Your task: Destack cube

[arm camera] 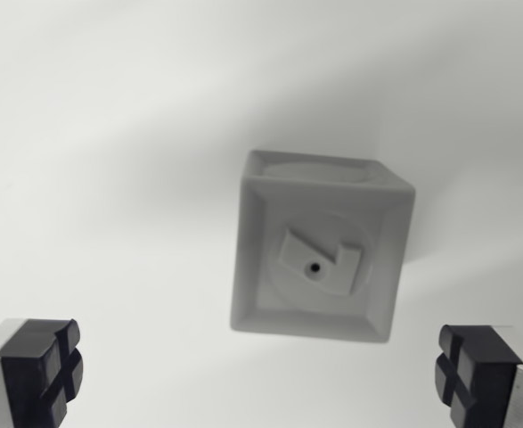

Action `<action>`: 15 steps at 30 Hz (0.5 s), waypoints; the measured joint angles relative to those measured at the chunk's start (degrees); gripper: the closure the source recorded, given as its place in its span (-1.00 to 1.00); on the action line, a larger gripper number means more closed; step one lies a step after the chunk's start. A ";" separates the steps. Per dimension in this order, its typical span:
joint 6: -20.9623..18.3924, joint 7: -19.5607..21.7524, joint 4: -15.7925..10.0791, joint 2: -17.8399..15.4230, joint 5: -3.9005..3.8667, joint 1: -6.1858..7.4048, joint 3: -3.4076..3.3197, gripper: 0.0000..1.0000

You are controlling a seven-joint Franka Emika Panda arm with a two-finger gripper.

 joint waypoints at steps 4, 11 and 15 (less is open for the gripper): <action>-2.86 0.00 -0.16 -3.05 0.00 0.00 0.00 -1.00; -8.41 0.00 -0.30 -8.79 0.00 0.00 0.00 -1.00; -11.53 0.00 -0.22 -11.79 0.00 0.00 0.00 -1.00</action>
